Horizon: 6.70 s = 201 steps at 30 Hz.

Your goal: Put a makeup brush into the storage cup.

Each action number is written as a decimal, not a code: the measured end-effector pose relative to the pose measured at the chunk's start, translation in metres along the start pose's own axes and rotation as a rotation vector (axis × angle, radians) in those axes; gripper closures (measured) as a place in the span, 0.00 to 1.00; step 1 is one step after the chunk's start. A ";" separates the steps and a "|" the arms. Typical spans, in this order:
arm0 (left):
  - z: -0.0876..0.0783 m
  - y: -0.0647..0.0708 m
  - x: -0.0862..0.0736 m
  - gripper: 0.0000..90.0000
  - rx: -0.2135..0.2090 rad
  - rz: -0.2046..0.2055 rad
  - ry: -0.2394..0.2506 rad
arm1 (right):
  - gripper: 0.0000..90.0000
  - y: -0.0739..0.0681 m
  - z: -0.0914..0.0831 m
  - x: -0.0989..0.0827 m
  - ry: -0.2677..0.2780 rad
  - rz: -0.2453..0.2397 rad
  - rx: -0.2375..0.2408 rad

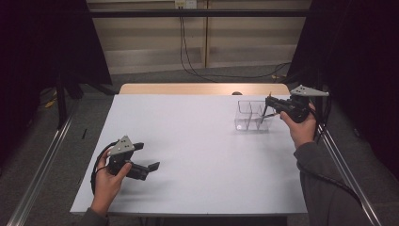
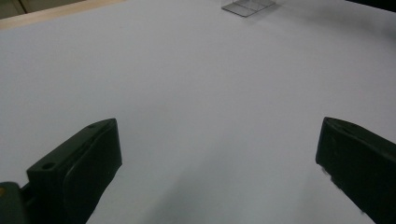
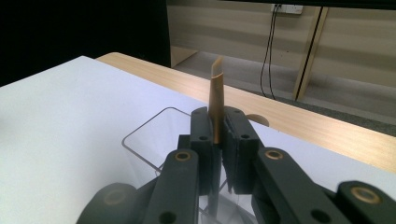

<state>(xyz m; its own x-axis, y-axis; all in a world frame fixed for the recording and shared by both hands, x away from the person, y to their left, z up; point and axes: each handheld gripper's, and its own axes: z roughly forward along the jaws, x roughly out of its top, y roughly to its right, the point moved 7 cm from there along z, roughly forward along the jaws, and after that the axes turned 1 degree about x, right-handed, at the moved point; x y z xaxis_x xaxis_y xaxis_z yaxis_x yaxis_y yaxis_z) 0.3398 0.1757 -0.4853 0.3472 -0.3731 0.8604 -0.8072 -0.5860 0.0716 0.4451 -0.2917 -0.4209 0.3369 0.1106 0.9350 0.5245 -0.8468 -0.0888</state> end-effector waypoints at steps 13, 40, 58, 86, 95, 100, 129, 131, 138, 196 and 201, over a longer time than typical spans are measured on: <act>0.000 0.000 0.000 0.00 -0.002 -0.002 -0.002 | 0.92 -0.001 0.001 -0.003 -0.008 0.001 0.005; 0.000 0.002 0.000 0.00 0.000 -0.001 -0.003 | 0.33 -0.001 -0.002 0.000 0.018 0.042 -0.034; 0.005 0.002 0.001 0.00 -0.003 0.007 -0.014 | 0.17 -0.009 -0.005 -0.003 0.015 0.054 -0.020; 0.005 0.003 0.003 0.00 -0.009 0.009 -0.008 | 0.12 -0.033 -0.012 -0.008 0.016 0.038 0.043; 0.005 0.004 0.003 0.00 -0.011 0.014 -0.012 | 0.11 -0.038 -0.017 -0.013 0.013 0.041 0.065; 0.006 0.004 0.003 0.00 -0.012 0.013 -0.012 | 0.11 -0.038 -0.020 -0.017 0.017 0.051 0.068; 0.006 0.004 0.002 0.00 -0.013 0.011 -0.014 | 0.09 -0.061 -0.032 -0.037 -0.024 -0.014 0.120; 0.006 0.004 0.002 0.00 -0.009 0.014 -0.014 | 0.09 -0.063 -0.032 -0.039 -0.028 -0.013 0.118; 0.006 0.004 0.002 0.00 -0.009 0.011 -0.016 | 0.09 -0.070 -0.032 -0.046 -0.040 -0.019 0.144; 0.006 0.005 0.002 0.00 -0.015 0.009 -0.015 | 0.08 -0.096 -0.049 -0.088 -0.105 -0.067 0.197; 0.006 0.005 0.002 0.00 -0.015 0.009 -0.016 | 0.08 -0.096 -0.052 -0.089 -0.109 -0.064 0.193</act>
<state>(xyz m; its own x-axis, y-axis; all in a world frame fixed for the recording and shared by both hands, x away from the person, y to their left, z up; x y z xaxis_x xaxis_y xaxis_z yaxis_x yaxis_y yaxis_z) 0.3395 0.1682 -0.4861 0.3474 -0.3897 0.8529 -0.8175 -0.5715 0.0718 0.3244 -0.2476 -0.4782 0.3748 0.2251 0.8994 0.6835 -0.7225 -0.1041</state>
